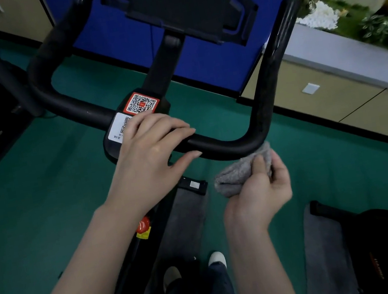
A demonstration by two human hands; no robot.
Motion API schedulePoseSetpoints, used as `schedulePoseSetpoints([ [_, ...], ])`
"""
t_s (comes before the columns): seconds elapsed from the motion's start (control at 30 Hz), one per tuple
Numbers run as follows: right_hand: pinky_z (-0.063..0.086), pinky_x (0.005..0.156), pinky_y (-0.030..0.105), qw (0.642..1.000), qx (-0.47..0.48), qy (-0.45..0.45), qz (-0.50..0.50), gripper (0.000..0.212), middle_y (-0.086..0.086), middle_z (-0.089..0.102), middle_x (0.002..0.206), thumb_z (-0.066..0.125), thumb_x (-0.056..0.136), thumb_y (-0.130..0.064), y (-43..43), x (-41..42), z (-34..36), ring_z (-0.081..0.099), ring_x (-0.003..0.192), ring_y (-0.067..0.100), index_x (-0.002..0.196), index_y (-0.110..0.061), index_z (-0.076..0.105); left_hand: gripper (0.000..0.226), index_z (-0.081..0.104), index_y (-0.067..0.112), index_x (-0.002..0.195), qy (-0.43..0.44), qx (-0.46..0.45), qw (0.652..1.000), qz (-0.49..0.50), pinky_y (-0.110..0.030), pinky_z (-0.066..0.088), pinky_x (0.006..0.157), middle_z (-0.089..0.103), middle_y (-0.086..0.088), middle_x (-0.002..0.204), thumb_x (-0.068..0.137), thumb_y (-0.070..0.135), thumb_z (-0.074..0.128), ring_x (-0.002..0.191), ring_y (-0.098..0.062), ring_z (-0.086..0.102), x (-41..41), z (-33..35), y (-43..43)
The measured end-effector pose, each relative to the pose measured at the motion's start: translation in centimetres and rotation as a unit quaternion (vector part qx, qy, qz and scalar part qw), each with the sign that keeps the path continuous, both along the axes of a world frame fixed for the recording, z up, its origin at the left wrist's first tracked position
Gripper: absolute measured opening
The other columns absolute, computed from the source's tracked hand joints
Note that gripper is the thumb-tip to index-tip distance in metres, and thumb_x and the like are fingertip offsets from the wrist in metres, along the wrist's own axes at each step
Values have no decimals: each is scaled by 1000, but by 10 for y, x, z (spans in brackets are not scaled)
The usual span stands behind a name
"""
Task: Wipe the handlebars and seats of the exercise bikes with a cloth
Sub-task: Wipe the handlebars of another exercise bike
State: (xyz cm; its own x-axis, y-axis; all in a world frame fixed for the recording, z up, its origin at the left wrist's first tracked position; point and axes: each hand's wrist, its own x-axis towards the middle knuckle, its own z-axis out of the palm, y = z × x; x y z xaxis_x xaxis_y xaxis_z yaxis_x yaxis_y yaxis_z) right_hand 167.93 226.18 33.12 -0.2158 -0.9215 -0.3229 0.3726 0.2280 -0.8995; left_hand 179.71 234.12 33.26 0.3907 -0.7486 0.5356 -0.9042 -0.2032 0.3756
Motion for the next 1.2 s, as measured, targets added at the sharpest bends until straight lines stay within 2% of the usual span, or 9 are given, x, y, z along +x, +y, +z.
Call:
schedulePoseSetpoints([
  [0.1, 50, 94, 30, 964, -198, 178, 11, 20, 10, 64, 106, 56, 89, 6, 4, -4, -5, 63, 104, 20, 103, -6, 65, 33, 70, 17, 106, -12, -2, 1000, -1, -35, 26, 110, 66, 6, 104, 83, 40, 67, 103, -17, 60, -6, 1, -7],
  [0.2, 47, 91, 28, 871, -388, 295, 61, 18, 5, 63, 99, 60, 85, 13, 7, -8, -15, 58, 98, 25, 98, 3, 68, 32, 71, 18, 105, -12, 0, 1000, 3, -36, 29, 109, 67, 7, 102, 83, 41, 67, 99, -16, 61, -10, 0, -13],
  [0.3, 46, 89, 30, 783, -490, 362, 127, 19, 10, 66, 95, 59, 84, 15, 12, -6, -24, 55, 94, 24, 94, 4, 71, 29, 72, 18, 102, -7, -4, 1000, 5, -35, 30, 107, 68, 7, 99, 81, 38, 66, 95, -16, 62, -10, 0, -13],
  [0.4, 47, 85, 37, 733, -522, 402, 169, 23, 8, 69, 94, 56, 84, 15, 1, -13, -24, 52, 95, 22, 93, 1, 72, 28, 72, 18, 99, 3, 0, 1000, 3, -34, 29, 108, 68, 8, 97, 80, 38, 66, 93, -16, 61, -11, 1, -14],
  [0.6, 40, 91, 17, 779, -469, 391, 141, 22, 8, 68, 93, 58, 82, 16, -27, -19, -10, 54, 94, 20, 92, 2, 70, 32, 73, 19, 98, 20, -3, 1000, 12, -35, 26, 109, 68, 8, 96, 81, 45, 66, 94, -16, 61, -14, 4, -14],
  [0.77, 41, 90, 19, 749, -497, 390, 199, 19, 7, 67, 92, 58, 83, 16, -29, -21, -6, 57, 92, 26, 91, 3, 70, 38, 71, 15, 104, 27, -23, 999, 21, -38, 28, 111, 66, 3, 99, 82, 46, 65, 97, -19, 60, -28, 3, -23],
  [0.97, 43, 92, 22, 810, -442, 354, 151, 18, 11, 68, 97, 58, 84, 13, -45, -19, -3, 57, 98, 25, 93, 3, 70, 37, 70, 13, 104, 71, -37, 996, 25, -39, 33, 107, 66, 2, 100, 84, 43, 64, 98, -20, 60, -47, -6, -39],
  [1.07, 38, 94, 16, 812, -448, 341, 154, 20, 10, 66, 97, 57, 84, 14, -42, -22, -9, 55, 99, 20, 95, 3, 69, 34, 71, 14, 101, 72, -44, 996, 31, -38, 32, 108, 66, 3, 97, 85, 43, 62, 96, -18, 60, -49, -10, -42],
  [1.2, 43, 93, 23, 811, -452, 334, 167, 20, 9, 65, 97, 56, 83, 14, -65, -20, -3, 57, 98, 24, 92, 3, 69, 31, 72, 14, 97, 64, -52, 996, 42, -38, 30, 109, 67, 3, 94, 84, 42, 66, 94, -19, 62, -50, -13, -44],
])
